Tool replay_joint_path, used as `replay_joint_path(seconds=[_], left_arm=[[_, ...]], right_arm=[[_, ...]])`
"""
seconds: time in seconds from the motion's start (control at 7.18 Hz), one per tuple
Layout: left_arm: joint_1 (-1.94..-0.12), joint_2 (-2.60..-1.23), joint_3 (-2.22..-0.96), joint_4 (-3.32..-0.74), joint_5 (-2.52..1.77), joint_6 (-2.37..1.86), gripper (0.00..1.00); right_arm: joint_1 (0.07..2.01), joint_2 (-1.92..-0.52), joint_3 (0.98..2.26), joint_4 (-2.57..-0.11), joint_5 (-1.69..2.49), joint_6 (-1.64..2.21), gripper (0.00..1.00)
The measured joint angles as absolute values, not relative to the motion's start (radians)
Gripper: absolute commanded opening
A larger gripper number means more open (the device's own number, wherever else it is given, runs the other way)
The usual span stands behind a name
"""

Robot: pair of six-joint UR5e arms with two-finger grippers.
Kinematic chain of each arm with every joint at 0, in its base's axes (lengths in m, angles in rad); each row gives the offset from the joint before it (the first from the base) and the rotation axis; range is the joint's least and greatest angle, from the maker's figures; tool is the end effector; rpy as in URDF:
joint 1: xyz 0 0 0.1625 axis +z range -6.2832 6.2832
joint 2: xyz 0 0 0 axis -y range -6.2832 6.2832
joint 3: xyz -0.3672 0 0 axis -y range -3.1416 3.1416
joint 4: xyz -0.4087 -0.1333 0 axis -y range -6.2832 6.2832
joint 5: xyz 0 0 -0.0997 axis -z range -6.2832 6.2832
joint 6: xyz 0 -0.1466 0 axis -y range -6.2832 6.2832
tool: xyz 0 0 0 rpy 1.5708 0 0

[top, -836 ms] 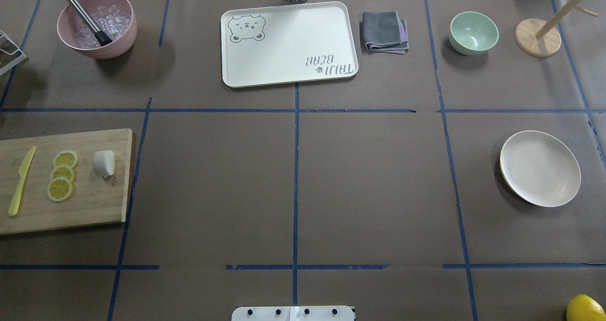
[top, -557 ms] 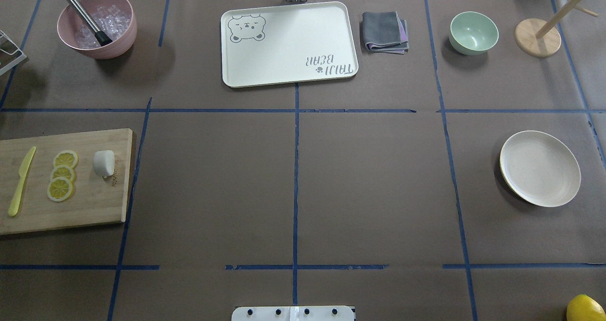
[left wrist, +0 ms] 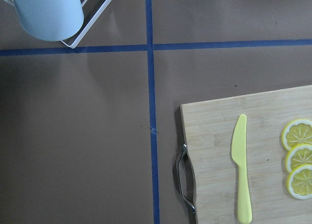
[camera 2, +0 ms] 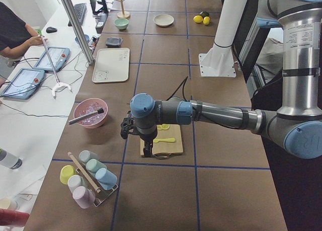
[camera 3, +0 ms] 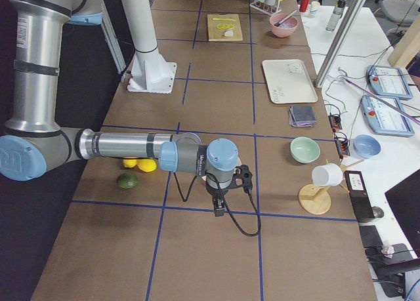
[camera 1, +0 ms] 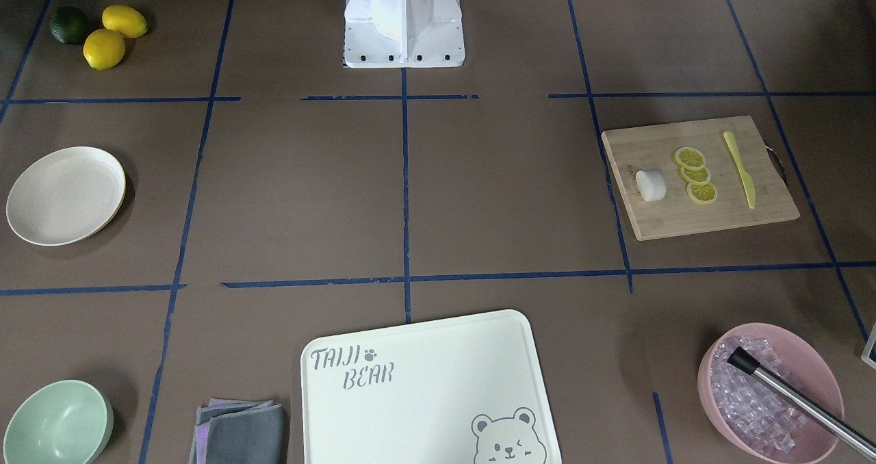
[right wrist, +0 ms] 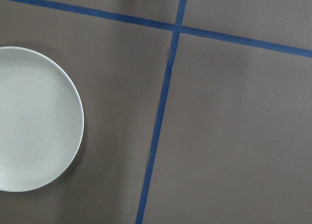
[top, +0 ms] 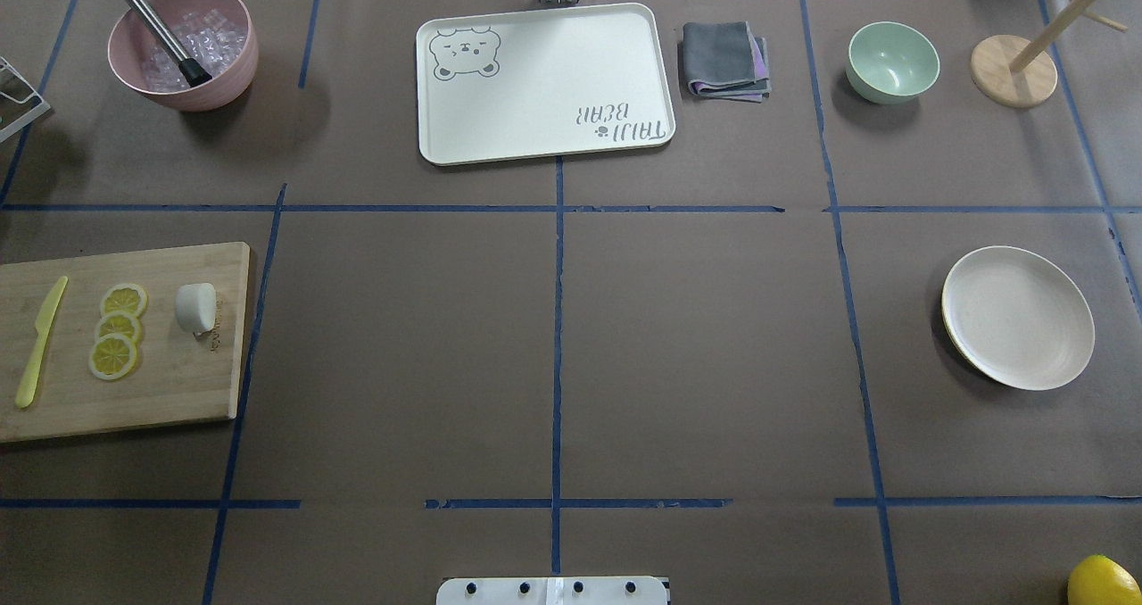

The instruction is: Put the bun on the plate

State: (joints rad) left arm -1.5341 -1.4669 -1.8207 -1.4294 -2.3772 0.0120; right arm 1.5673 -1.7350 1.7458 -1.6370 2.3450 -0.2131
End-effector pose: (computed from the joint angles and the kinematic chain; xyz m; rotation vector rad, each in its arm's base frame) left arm -0.0104 -0.4671 0.5693 -0.0056 0.8065 0.0479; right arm 0.0293 -0.4425 0.6305 0.0287 -0.7764 -0.1842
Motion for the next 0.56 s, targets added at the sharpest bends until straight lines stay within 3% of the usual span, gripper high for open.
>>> replay_joint_path(seconds=[0.56], left_arm=[[-1.527, -1.464, -1.828, -1.422, -2.371, 0.006, 1.0]], right_arm=[[1.547, -1.741, 1.668, -1.531, 2.386, -0.214, 1.0]])
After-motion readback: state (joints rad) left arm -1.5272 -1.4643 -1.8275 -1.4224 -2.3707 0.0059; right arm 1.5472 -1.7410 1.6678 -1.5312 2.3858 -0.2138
